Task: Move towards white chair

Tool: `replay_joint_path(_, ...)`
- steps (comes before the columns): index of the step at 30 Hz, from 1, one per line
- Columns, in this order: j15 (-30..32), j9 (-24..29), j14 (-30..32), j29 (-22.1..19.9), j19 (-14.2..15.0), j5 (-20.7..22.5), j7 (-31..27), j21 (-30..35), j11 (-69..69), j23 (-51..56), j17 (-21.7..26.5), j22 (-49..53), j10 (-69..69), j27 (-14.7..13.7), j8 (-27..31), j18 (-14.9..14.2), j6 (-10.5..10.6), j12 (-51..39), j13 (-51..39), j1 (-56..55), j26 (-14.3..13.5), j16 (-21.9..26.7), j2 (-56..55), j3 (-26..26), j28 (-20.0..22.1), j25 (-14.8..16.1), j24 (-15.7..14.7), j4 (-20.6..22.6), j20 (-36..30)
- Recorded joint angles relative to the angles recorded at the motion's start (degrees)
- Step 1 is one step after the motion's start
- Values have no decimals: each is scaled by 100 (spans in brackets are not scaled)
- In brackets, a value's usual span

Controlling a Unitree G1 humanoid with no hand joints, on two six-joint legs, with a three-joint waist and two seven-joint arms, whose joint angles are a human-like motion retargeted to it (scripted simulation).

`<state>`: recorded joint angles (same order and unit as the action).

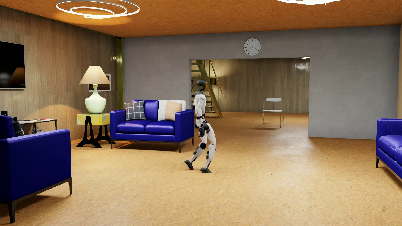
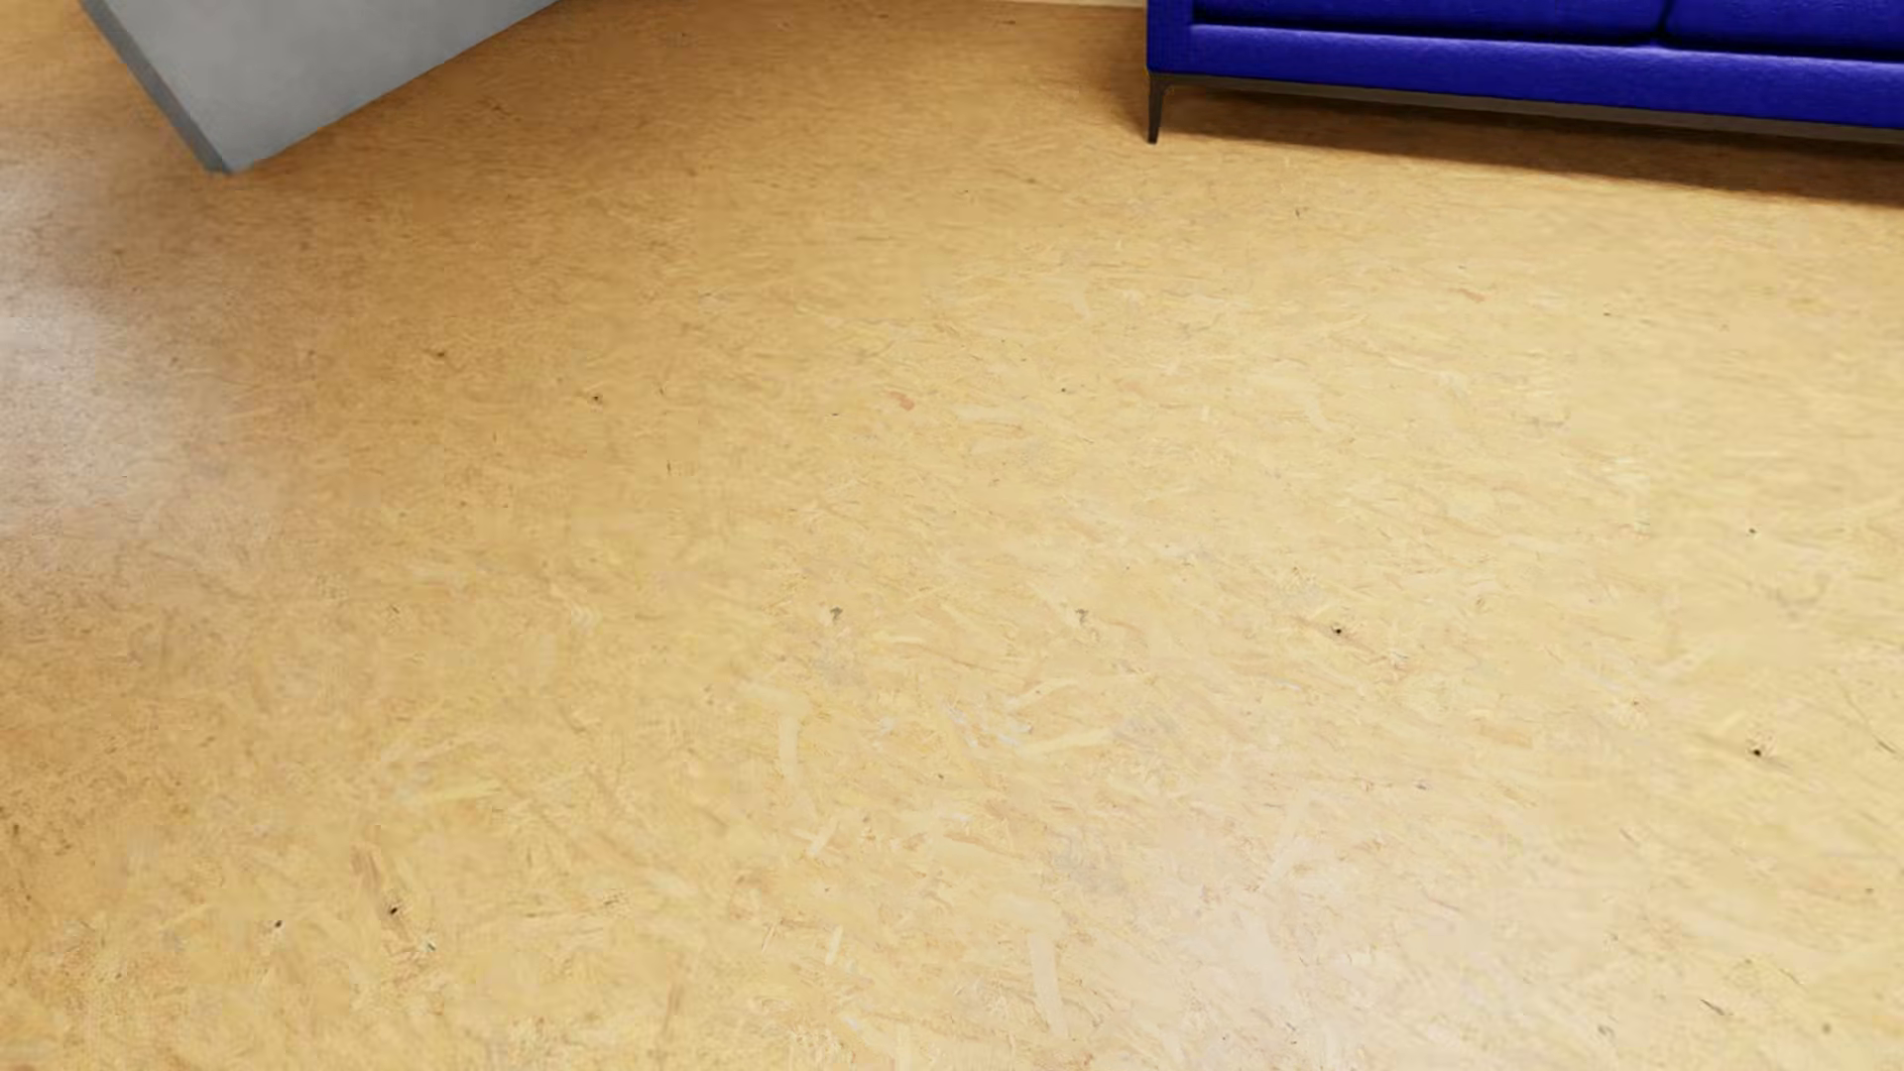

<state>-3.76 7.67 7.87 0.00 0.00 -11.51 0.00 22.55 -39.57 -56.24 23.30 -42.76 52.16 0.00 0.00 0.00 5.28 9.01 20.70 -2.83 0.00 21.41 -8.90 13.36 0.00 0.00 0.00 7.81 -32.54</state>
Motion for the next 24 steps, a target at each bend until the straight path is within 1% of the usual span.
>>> replay_joint_path(1, -155, -18, 179, 0, 0, -168, 0, -231, 114, 111, 32, 123, 119, 0, 0, 0, 23, 83, -60, -424, 0, -41, 224, -194, 0, 0, 0, -112, -77)
replay_joint_path(2, -337, -40, 54, 0, 0, -348, 0, -317, 204, 254, 37, 128, 84, 0, 0, 0, -29, 196, -82, -765, 0, -71, 556, -366, 0, 0, 0, -189, -272)
replay_joint_path(3, -520, -121, -101, 0, 0, -429, 0, -270, 250, 411, 50, 5, 29, 0, 0, 0, -76, 306, -119, -1257, 0, -107, 751, -462, 0, 0, 0, -315, -417)
replay_joint_path(4, -685, -134, -168, 0, 0, -492, 0, -289, 294, 607, 51, -193, -223, 0, 0, 0, -135, 438, -103, -1552, 0, -141, 1010, -689, 0, 0, 0, -477, -586)
replay_joint_path(6, -989, -162, -305, 0, 0, -434, 0, -351, 460, 985, -5, -489, -965, 0, 0, 0, -243, 788, -119, -2087, 0, -121, 1654, -1023, 0, 0, 0, -761, -594)
replay_joint_path(7, -1137, -205, -483, 0, 0, -368, 0, -323, 587, 1122, -26, -605, -1414, 0, 0, 0, -321, 938, -168, -2346, 0, -67, 1955, -1184, 0, 0, 0, -795, -675)
replay_joint_path(8, -1289, -226, -869, 0, 0, -250, 0, -327, 696, 1226, -2, -781, -1736, 0, 0, 0, -339, 1053, -233, -2590, 0, -15, 2190, -1367, 0, 0, 0, -879, -896)
replay_joint_path(9, -1425, -248, -1318, 0, 0, -141, 0, -327, 757, 1343, 15, -937, -1968, 0, 0, 0, -389, 1210, -368, -2772, 0, 42, 2417, -1523, 0, 0, 0, -936, -921)
replay_joint_path(10, -1564, -209, -1306, 0, 0, -131, 0, -169, 715, 1429, 53, -1117, -2003, 0, 0, 0, -456, 1321, -549, -2953, 0, 98, 2539, -1790, 0, 0, 0, -1054, -1093)
replay_joint_path(11, -1591, -166, -408, 0, 0, -197, 0, -144, 619, 1538, 113, -1219, -1770, 0, 0, 0, -549, 1477, -708, -3245, 0, 126, 2654, -2039, 0, 0, 0, -1124, -1029)
replay_joint_path(12, -1395, -63, 336, 0, 0, -281, 0, -118, 598, 1524, 136, -1434, -1240, 0, 0, 0, -677, 1512, -810, -3490, 0, 156, 2895, -2232, 0, 0, 0, -1083, -1232)
replay_joint_path(13, -969, -36, 526, 0, 0, -361, 0, -253, 517, 1516, 132, -1669, -885, 0, 0, 0, -801, 1462, -788, -3598, 0, 141, 3036, -2327, 0, 0, 0, -936, -1396)
replay_joint_path(14, -360, -107, 248, 0, 0, -494, 0, -329, 114, 1428, 121, -1754, -775, 0, 0, 0, -895, 1459, -680, -3440, 0, 143, 2898, -2410, 0, 0, 0, -745, -1565)
replay_joint_path(15, 200, -214, -143, 0, 0, -455, 0, -258, -422, 1273, 100, -1744, -695, 0, 0, 0, -916, 1532, -594, -3235, 0, 115, 2465, -2327, 0, 0, 0, -606, -1481)
replay_joint_path(16, 254, -250, -524, 0, 0, -318, 0, -205, -1224, 1126, 72, -1572, -697, 0, 0, 0, -945, 1598, -560, -2963, 0, 110, 1961, -2006, 0, 0, 0, -425, -1307)
replay_joint_path(17, 19, -123, -803, 0, 0, -239, 0, -124, -2109, 1068, 52, -1403, -842, 0, 0, 0, -1017, 1508, -500, -2464, 0, 120, 1545, -1634, 0, 0, 0, -152, -1364)
replay_joint_path(18, -321, -15, -980, 0, 0, -118, 0, -53, -2901, 1031, 27, -1275, -1172, 0, 0, 0, -1034, 1298, -365, -1842, 0, 132, 1057, -1291, 0, 0, 0, 119, -1458)
replay_joint_path(19, -763, 3, -1257, 0, 0, 61, 0, 41, -3377, 949, -8, -1052, -1514, 0, 0, 0, -1014, 1048, -202, -1245, 0, 148, 410, -1025, 0, 0, 0, 297, -1413)
replay_joint_path(20, -1087, 77, -1616, 0, 0, 240, 0, 219, -3425, 898, 2, -759, -1896, 0, 0, 0, -998, 844, -58, -562, 0, 167, -145, -738, 0, 0, 0, 407, -1102)
replay_joint_path(21, -1192, 39, -1935, 0, 0, 334, 0, 425, -3179, 800, 23, -447, -2171, 0, 0, 0, -991, 627, 72, -88, 0, 187, -830, -440, 0, 0, 0, 476, -731)
replay_joint_path(22, -1202, 74, -2263, 0, 0, 512, 0, 488, -2491, 721, 10, -117, -2388, 0, 0, 0, -934, 448, 250, 532, 0, 233, -1152, -107, 0, 0, 0, 303, -395)
replay_joint_path(23, -1068, 21, -2575, 0, 0, 514, 0, 607, -1681, 625, 2, 279, -2573, 0, 0, 0, -937, 253, 389, 956, 0, 292, -1510, 189, 0, 0, 0, 226, 57)
replay_joint_path(24, -832, -45, -2868, 0, 0, 475, 0, 654, -743, 552, -12, 527, -2727, 0, 0, 0, -941, 16, 533, 1396, 0, 317, -1734, 411, 0, 0, 0, 137, 307)
